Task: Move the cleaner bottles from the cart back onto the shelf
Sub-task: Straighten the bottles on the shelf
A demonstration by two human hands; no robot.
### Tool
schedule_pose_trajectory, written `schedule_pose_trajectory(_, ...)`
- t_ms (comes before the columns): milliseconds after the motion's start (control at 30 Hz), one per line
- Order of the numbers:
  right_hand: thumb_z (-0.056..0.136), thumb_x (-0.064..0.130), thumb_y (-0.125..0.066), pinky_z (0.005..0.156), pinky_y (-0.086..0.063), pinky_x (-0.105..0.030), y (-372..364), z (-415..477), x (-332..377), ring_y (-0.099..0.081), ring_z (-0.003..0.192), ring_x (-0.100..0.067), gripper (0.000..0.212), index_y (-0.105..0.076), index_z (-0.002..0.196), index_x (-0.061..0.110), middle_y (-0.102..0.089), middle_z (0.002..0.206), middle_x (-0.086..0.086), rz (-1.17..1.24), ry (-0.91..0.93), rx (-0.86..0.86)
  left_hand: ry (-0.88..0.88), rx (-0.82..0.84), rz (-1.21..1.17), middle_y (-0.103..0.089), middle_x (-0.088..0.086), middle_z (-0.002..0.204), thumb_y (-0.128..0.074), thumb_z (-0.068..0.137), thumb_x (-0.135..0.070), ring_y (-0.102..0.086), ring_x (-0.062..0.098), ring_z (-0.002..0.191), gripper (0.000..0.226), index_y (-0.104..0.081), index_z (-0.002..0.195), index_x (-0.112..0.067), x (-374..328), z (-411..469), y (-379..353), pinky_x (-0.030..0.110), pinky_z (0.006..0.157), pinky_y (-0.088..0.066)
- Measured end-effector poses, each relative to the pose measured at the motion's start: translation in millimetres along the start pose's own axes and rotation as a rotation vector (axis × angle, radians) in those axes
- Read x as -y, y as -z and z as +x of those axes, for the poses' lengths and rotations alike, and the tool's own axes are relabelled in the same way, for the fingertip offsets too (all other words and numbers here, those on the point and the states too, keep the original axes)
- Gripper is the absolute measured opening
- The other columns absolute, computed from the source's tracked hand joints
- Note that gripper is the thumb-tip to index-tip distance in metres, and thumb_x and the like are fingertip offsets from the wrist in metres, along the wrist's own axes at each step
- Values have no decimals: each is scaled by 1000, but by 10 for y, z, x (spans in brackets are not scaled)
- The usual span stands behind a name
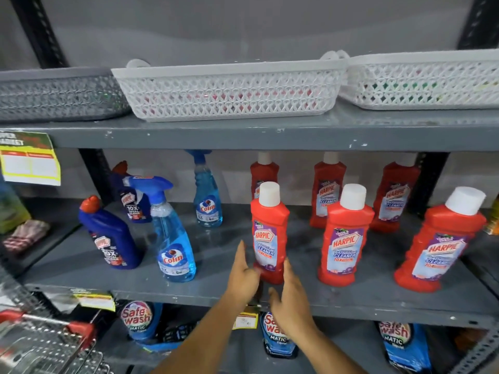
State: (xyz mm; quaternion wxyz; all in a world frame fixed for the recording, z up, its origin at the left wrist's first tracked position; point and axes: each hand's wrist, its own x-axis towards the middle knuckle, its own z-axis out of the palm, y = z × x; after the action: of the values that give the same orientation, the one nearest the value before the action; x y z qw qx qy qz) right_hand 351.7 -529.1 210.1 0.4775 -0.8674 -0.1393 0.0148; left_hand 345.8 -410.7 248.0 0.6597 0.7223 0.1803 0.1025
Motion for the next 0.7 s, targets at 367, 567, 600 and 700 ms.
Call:
schedule_pose_trajectory(367, 86, 20, -55, 105, -40, -34, -13, 151, 44, -47, 129, -21, 77, -9, 148, 28, -43, 147, 1, -51, -1, 83, -126, 82, -73, -66, 0, 122, -41, 74, 21, -61, 13, 116, 70, -56, 120, -29, 225, 79, 143, 39, 104, -48)
schedule_pose_trajectory(567, 82, 13, -63, 95, -47, -26, 401, -331, -275, -61, 105, -2, 59, -45, 121, 54, -65, 116, 9, 208, 40, -233, -328, -242, 252, -56, -3, 112, -51, 75, 5, -54, 5, 100, 48, -53, 114, -22, 347, -496, 48, 28, 92, -44)
schedule_pose_trajectory(600, 81, 15, -64, 88, -50, -22, 574, -418, -423, -65, 97, -4, 54, -51, 111, 58, -69, 105, 12, 239, 26, -335, -394, -170, 268, -56, -5, 109, -50, 73, 6, -54, 1, 93, 52, -51, 109, -31, 301, -646, -22, 26, 85, -45)
schedule_pose_trajectory(700, 76, 24, -63, 78, -45, -12, 1272, -459, -852, -63, 87, -11, 42, -54, 102, 55, -67, 98, -1, 215, -50, -662, -484, 227, 283, -49, -21, 123, -42, 69, 3, -52, -2, 110, 61, -48, 113, -38, 137, -847, -412, 14, 93, -41)
